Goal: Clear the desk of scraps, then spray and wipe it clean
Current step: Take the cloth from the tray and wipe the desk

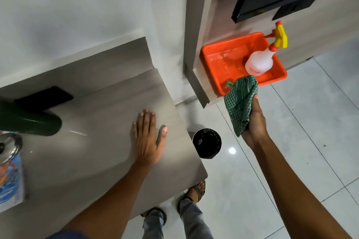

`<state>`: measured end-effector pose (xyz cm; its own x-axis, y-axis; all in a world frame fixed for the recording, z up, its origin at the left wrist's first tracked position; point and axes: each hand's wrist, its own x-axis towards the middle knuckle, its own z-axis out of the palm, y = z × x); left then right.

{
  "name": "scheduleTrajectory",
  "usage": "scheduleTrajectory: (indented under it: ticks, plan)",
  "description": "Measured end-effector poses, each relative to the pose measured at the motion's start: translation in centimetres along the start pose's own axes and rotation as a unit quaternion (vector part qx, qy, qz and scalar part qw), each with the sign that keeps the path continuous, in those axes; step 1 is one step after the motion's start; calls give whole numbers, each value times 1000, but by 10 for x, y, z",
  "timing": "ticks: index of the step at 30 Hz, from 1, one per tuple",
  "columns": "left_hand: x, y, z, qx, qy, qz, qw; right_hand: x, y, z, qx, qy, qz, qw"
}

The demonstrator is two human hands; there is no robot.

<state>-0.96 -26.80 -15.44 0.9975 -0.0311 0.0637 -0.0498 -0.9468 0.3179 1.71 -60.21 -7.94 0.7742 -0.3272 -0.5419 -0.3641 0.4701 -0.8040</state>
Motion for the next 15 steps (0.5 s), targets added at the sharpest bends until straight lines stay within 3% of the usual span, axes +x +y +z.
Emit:
scheduleTrajectory:
  ticks: [8,12,15]
  plan:
    - [16,41,23,11,2,10,1000,47,-52,16,-32,-58,-86,994]
    - [16,38,29,60,-19,5,998,85,-75,26,-149,-43,-170,973]
    - [15,36,32,80,-28,3,996,114,-80,35,-275,-45,-223,934]
